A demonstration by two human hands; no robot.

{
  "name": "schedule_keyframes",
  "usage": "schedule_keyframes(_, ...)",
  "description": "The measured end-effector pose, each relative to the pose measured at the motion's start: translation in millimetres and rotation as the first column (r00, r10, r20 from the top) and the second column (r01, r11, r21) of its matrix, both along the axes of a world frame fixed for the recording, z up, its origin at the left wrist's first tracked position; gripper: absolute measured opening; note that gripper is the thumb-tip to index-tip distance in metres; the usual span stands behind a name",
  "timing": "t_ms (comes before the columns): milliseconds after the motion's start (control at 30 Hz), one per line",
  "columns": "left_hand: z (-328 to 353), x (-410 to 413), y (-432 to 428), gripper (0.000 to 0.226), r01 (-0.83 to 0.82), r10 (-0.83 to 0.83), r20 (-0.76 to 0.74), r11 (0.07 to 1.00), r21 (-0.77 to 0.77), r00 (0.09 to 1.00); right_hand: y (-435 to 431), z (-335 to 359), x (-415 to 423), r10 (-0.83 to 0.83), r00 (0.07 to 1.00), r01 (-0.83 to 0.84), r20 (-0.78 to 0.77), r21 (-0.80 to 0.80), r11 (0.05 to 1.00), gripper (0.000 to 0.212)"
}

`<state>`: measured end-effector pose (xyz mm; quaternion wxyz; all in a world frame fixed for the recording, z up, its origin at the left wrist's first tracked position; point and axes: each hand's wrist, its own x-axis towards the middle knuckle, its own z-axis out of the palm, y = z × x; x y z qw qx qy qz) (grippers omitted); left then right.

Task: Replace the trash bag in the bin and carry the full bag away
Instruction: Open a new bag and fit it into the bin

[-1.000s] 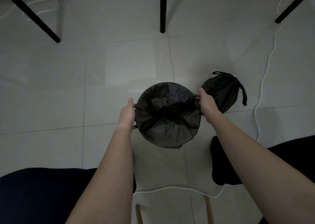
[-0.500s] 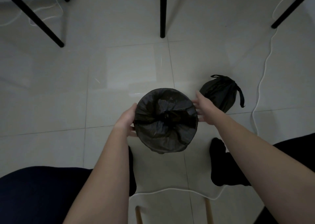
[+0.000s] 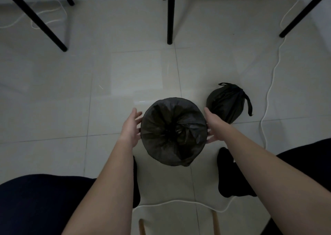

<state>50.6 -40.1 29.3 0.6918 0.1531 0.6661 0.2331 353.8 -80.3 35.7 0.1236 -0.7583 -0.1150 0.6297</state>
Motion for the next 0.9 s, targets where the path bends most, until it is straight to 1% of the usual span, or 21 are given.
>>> schedule_keyframes(33,-2.7,0.2,0.1,0.063,-0.069,0.069,-0.022,0.998,0.015,0.997,-2.3,-1.2,1.4,0.039,0.998,-0.038,0.045,-0.024,0.999,0.076)
schedule_keyframes(67,-4.3,-0.7,0.8,0.062,-0.071,0.073,-0.097,0.997,0.02,0.993,-2.6,-6.9,3.7,0.044,0.992,-0.044,0.116,-0.009,0.999,0.078)
schedule_keyframes(133,-3.4,-5.6,0.0,0.058,0.084,-0.097,-0.285,0.995,-0.06,0.954,0.6,-14.0,5.1,-0.023,0.969,-0.008,0.247,0.122,0.993,0.074)
schedule_keyframes(167,2.3,-6.5,-1.1,0.058,0.18,-0.216,-0.294,0.973,-0.144,0.931,3.4,-14.9,3.6,-0.075,0.968,0.031,0.239,0.185,0.982,0.065)
schedule_keyframes(200,6.5,-5.6,-1.9,0.061,0.253,-0.3,-0.241,0.945,-0.208,0.923,5.8,-14.8,0.7,-0.115,0.978,0.079,0.172,0.203,0.976,0.059)
schedule_keyframes(233,9.9,-4.1,-2.7,0.063,0.282,-0.323,-0.168,0.932,-0.229,0.931,6.1,-11.5,-2.8,-0.138,0.987,0.121,0.087,0.182,0.976,0.058)
schedule_keyframes(300,11.2,0.5,-3.9,0.061,0.209,-0.219,-0.057,0.967,-0.142,0.974,1.6,-5.5,-6.5,-0.134,0.991,0.136,-0.019,0.102,0.985,0.064)
schedule_keyframes(367,1.8,2.5,-4.8,0.056,-0.091,0.091,0.016,0.996,-0.012,0.996,-5.9,-6.8,-4.5,-0.146,0.987,0.147,-0.065,0.021,0.989,0.069)
schedule_keyframes(400,-2.3,0.5,-6.0,0.053,-0.237,0.236,0.014,0.971,0.02,0.972,-8.9,-8.9,-2.4,-0.139,0.989,0.139,-0.045,-0.014,0.99,0.072)
schedule_keyframes(433,-5.5,-4.0,-5.5,0.047,-0.298,0.301,-0.053,0.953,0.048,0.952,-11.4,-9.3,-0.2,-0.118,0.993,0.118,0.024,-0.015,0.993,0.076)
schedule_keyframes(467,-8.2,-9.7,-4.4,0.04,-0.25,0.254,-0.196,0.967,0.044,0.947,-11.9,-12.5,3.4,-0.114,0.985,0.11,0.133,0.036,0.993,0.081)
schedule_keyframes(500,-11.0,-16.0,-5.0,0.037,-0.152,0.146,-0.325,0.988,0.007,0.934,-10.8,-14.1,6.3,-0.128,0.963,0.1,0.237,0.126,0.987,0.082)
schedule_keyframes(533,-8.2,-18.7,-7.3,0.04,-0.046,0.018,-0.377,0.997,-0.065,0.926,-8.6,-13.6,6.9,-0.147,0.945,0.084,0.291,0.218,0.972,0.077)
schedule_keyframes(567,-1.9,-17.4,-9.6,0.045,0.049,-0.094,-0.331,0.989,-0.142,0.939,-5.6,-12.2,6.0,-0.19,0.946,0.111,0.261,0.288,0.951,0.066)
schedule_keyframes(633,15.1,-8.9,-13.2,0.053,0.172,-0.203,-0.13,0.961,-0.216,0.97,-1.5,-4.8,0.0,-0.221,0.972,0.191,0.082,0.28,0.941,0.051)
schedule_keyframes(667,20.6,-4.7,-14.2,0.054,0.186,-0.201,-0.053,0.961,-0.205,0.978,-2.4,2.1,-3.5,-0.199,0.98,0.189,0.02,0.238,0.953,0.052)
schedule_keyframes(700,20.4,-1.7,-14.6,0.053,0.142,-0.144,0.002,0.976,-0.167,0.99,-3.7,6.7,-5.7,-0.171,0.985,0.17,-0.01,0.189,0.967,0.055)
schedule_keyframes(767,12.2,-0.5,-15.0,0.054,-0.067,0.07,0.04,0.994,-0.082,0.997,-8.7,10.1,-6.4,-0.119,0.993,0.121,-0.026,0.101,0.987,0.061)
schedule_keyframes(800,8.0,-1.3,-14.5,0.055,-0.169,0.171,0.024,0.984,-0.055,0.985,-10.9,9.5,-5.9,-0.079,0.997,0.08,-0.006,0.072,0.994,0.062)
schedule_keyframes(833,7.3,-2.6,-13.3,0.055,-0.212,0.212,-0.023,0.977,-0.034,0.977,-12.4,9.0,-5.3,-0.032,0.998,0.028,0.053,0.073,0.997,0.061)
schedule_keyframes(900,6.1,-5.8,-9.7,0.052,-0.13,0.121,-0.19,0.991,-0.04,0.974,-11.4,3.2,-3.8,-0.035,0.969,-0.02,0.243,0.221,0.975,0.055)
